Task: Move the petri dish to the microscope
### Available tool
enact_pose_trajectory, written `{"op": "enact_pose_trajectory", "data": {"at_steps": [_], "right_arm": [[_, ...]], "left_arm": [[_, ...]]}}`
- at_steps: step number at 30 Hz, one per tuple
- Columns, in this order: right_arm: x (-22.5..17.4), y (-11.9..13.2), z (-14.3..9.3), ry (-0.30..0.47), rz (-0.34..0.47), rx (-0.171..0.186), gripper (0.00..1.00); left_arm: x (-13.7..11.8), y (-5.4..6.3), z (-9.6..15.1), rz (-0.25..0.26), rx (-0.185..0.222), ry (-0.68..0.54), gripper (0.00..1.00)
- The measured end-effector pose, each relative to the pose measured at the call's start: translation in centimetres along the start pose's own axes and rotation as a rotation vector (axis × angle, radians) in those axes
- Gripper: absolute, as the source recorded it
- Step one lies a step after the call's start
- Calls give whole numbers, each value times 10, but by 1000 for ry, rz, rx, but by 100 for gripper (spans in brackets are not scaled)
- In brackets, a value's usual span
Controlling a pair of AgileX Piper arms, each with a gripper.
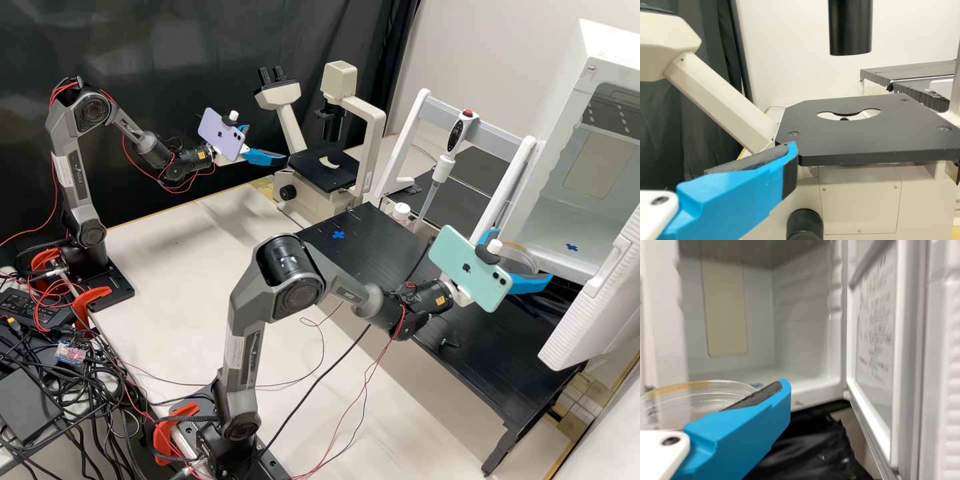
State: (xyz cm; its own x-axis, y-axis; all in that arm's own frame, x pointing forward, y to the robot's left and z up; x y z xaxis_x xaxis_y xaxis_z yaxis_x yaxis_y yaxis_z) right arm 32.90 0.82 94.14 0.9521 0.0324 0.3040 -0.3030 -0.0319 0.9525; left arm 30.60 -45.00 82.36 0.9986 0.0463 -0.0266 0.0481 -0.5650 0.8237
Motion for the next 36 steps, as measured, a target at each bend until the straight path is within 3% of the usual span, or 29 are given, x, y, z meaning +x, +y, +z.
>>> {"op": "enact_pose_trajectory", "data": {"at_steps": [3, 11, 25, 32, 36], "right_arm": [[-14, -8, -18, 47, -23, 11, 0], [-44, -50, -74, 205, -177, 57, 0], [-72, -110, -137, 424, -417, 105, 0], [-85, -138, -169, 547, -477, 39, 0], [-89, -152, -183, 578, -485, 21, 0]], "left_arm": [[0, 0, 0, 0, 0, 0, 100], [0, 0, 0, 0, 0, 0, 100], [0, 0, 0, 0, 0, 0, 100], [0, 0, 0, 0, 0, 0, 100], [0, 0, 0, 0, 0, 0, 100]]}}
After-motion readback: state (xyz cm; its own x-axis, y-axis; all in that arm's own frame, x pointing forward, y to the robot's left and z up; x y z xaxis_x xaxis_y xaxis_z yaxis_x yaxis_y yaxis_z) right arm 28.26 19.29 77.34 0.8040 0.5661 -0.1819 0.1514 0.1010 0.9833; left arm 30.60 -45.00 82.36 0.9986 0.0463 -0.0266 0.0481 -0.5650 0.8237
